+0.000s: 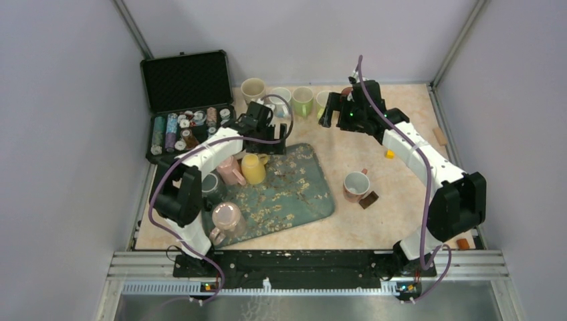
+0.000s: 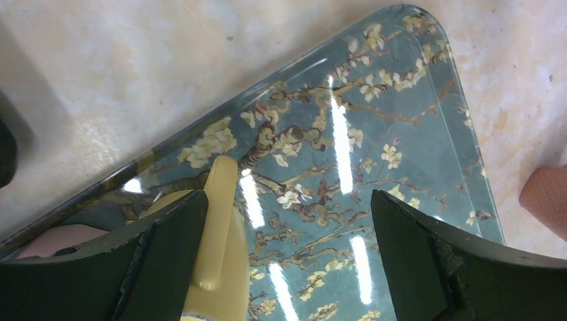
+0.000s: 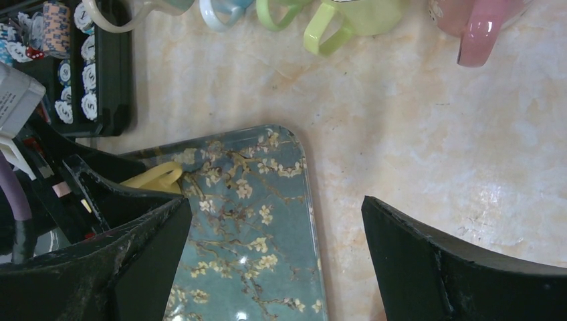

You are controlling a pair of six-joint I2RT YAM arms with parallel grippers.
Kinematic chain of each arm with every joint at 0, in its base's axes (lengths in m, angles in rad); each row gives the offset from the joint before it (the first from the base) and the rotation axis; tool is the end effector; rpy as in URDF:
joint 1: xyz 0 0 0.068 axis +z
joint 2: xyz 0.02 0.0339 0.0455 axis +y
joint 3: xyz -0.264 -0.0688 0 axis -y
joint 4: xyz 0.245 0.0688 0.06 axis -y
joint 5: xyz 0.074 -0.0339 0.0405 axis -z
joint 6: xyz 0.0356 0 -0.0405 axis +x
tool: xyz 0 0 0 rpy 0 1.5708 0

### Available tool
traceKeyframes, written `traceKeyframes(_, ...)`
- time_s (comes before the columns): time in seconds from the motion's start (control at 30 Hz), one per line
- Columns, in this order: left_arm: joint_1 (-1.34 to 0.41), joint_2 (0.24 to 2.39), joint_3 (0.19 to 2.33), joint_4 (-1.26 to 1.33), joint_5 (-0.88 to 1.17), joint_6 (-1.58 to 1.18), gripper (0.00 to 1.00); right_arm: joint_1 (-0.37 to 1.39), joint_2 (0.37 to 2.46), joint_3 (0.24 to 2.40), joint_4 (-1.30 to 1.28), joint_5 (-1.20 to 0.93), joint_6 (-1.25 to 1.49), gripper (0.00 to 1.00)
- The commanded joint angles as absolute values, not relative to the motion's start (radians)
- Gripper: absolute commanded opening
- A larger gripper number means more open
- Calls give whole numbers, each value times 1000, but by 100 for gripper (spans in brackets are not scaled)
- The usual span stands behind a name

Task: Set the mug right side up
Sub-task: Move the cup to the tray.

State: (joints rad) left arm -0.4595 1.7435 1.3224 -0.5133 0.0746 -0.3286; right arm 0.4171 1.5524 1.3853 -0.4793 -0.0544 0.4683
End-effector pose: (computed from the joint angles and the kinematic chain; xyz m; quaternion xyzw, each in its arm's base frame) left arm 0.3381 -0.1703 0.2401 0.0737 0.9463 -0.1527 0.2751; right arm 0.3230 0.1452 0.3299 0.0108 0.8948 0.2129 0.3924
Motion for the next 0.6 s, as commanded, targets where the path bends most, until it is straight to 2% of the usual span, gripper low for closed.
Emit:
traceKeyframes(0.0,-483,1734,1340,-534,118,-327,98,428,1514,1381,-452,-49,471,99)
traceKeyframes(0.57,-606,1573,1149,-510,118,-438,98,428,1478,1332,-437,-23,469,99)
